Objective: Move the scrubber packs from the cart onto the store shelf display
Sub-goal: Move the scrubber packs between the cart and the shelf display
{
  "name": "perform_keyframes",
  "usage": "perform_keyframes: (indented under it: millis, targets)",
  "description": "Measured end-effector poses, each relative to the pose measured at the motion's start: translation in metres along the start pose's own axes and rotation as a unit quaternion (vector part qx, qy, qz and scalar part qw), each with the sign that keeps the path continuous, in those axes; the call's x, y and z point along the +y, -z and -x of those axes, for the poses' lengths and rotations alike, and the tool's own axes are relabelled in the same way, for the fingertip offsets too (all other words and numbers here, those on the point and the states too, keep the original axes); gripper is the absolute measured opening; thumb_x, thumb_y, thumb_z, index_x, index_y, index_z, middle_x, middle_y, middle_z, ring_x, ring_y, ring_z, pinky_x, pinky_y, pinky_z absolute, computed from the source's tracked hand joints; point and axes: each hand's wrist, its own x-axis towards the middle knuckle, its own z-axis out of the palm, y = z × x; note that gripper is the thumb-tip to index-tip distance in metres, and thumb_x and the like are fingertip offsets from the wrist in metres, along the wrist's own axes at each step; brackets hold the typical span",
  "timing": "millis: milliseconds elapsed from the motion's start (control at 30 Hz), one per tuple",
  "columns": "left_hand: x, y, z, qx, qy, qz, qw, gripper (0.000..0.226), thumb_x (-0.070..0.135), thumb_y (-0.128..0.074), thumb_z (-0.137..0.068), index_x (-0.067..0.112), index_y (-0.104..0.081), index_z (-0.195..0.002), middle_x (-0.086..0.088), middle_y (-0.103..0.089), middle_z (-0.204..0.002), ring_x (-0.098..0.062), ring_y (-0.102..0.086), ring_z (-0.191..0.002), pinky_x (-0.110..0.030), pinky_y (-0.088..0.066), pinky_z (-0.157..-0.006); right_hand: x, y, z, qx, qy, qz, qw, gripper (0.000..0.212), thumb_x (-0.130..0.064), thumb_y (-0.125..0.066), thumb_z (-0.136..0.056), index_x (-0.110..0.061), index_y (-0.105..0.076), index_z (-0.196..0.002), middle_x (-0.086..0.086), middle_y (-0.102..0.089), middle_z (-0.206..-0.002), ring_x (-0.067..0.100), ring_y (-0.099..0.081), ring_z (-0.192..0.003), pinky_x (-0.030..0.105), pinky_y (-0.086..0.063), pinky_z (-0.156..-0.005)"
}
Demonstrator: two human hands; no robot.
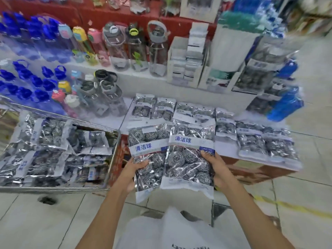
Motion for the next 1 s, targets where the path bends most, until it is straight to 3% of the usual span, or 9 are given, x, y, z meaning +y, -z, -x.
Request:
perform_keyframes:
  millis: [67, 133, 233, 367, 567, 633, 733, 867, 1000]
  targets:
    - [-0.021, -0.036, 0.002, -0.017, 0.017, -0.010, 1.000, 0.051, 0.015, -0.086, -0.076, 0.037, -0.061, -0.115, -0.006, -0.062, -0.134, -0.028, -0.053, -0.130, -0.048, -0.045, -0.105, 0.005, 0.047, 0.010, 0.022, -0.006, -0.028, 0.999, 0.055, -0.030, -0.084, -0.078, -0.020, -0.063, -0.128, 0.009, -0.077, -0.113, 0.033, -0.072, -0.106, 0.055, -0.057, -0.095]
    - [-0.041, -0.072, 0.009, -0.033, 0.032, -0.022, 0.999, 0.052, 0.014, -0.087, -0.077, 0.029, -0.063, -0.120, -0.008, -0.068, -0.124, -0.024, -0.061, -0.116, -0.044, -0.053, -0.092, 0.008, 0.091, 0.026, 0.046, -0.002, -0.057, 0.997, 0.051, -0.025, -0.083, -0.081, -0.018, -0.063, -0.127, 0.014, -0.077, -0.113, 0.037, -0.074, -0.105, 0.057, -0.057, -0.095]
    - [-0.068, -0.124, 0.015, -0.057, 0.046, -0.029, 0.997, 0.080, 0.016, -0.092, -0.067, 0.027, -0.056, -0.137, -0.013, -0.066, -0.132, -0.033, -0.057, -0.128, -0.058, -0.047, -0.105, 0.015, 0.156, 0.043, 0.079, 0.000, -0.112, 0.991, 0.045, -0.021, -0.082, -0.082, -0.016, -0.064, -0.123, 0.018, -0.076, -0.115, 0.038, -0.073, -0.105, 0.057, -0.057, -0.093]
    - [-0.102, -0.187, 0.014, -0.072, 0.060, -0.072, 0.993, 0.103, 0.029, -0.101, -0.056, 0.025, -0.047, -0.144, -0.014, -0.053, -0.143, -0.035, -0.052, -0.130, -0.058, -0.044, -0.109, 0.025, 0.234, 0.059, 0.097, 0.003, -0.162, 0.982, 0.054, -0.022, -0.082, -0.085, -0.012, -0.060, -0.133, 0.024, -0.071, -0.123, 0.045, -0.069, -0.112, 0.069, -0.050, -0.098]
    - [-0.133, -0.269, -0.002, -0.095, 0.089, -0.106, 0.986, 0.096, 0.028, -0.100, -0.057, 0.024, -0.050, -0.138, -0.018, -0.051, -0.144, -0.037, -0.053, -0.125, -0.056, -0.043, -0.107, 0.020, 0.315, 0.062, 0.130, 0.017, -0.184, 0.974, 0.049, -0.017, -0.074, -0.091, -0.006, -0.058, -0.135, 0.025, -0.072, -0.121, 0.045, -0.071, -0.109, 0.063, -0.055, -0.093]
    - [-0.136, -0.294, -0.010, -0.099, 0.095, -0.117, 0.984, 0.102, 0.028, -0.098, -0.060, 0.025, -0.045, -0.147, -0.018, -0.046, -0.150, -0.039, -0.050, -0.131, -0.058, -0.041, -0.109, 0.014, 0.335, 0.054, 0.144, 0.016, -0.195, 0.970, 0.049, -0.017, -0.075, -0.089, -0.007, -0.059, -0.134, 0.024, -0.072, -0.119, 0.044, -0.072, -0.107, 0.062, -0.057, -0.090]
    - [-0.139, -0.327, -0.034, -0.104, 0.093, -0.129, 0.982, 0.104, 0.023, -0.091, -0.071, 0.025, -0.033, -0.157, -0.019, -0.037, -0.157, -0.039, -0.048, -0.131, -0.051, -0.045, -0.105, 0.002, 0.362, 0.035, 0.159, 0.008, -0.200, 0.967, 0.059, -0.020, -0.080, -0.084, -0.009, -0.057, -0.137, 0.025, -0.072, -0.121, 0.046, -0.071, -0.108, 0.068, -0.054, -0.092]
    - [-0.137, -0.368, -0.075, -0.116, 0.108, -0.151, 0.976, 0.106, 0.026, -0.086, -0.076, 0.025, -0.023, -0.162, -0.019, -0.030, -0.161, -0.041, -0.031, -0.146, -0.054, -0.032, -0.116, -0.024, 0.395, 0.003, 0.168, -0.004, -0.201, 0.965, 0.061, -0.020, -0.082, -0.083, -0.011, -0.057, -0.137, 0.027, -0.070, -0.123, 0.049, -0.068, -0.111, 0.075, -0.049, -0.094]
    - [-0.130, -0.413, -0.122, -0.125, 0.115, -0.170, 0.971, 0.107, 0.030, -0.094, -0.069, 0.025, -0.034, -0.157, -0.015, -0.040, -0.158, -0.038, -0.040, -0.141, -0.050, -0.044, -0.107, -0.061, 0.428, -0.038, 0.173, -0.011, -0.179, 0.968, 0.055, -0.018, -0.077, -0.087, -0.012, -0.056, -0.138, 0.025, -0.071, -0.123, 0.048, -0.069, -0.111, 0.072, -0.050, -0.095]
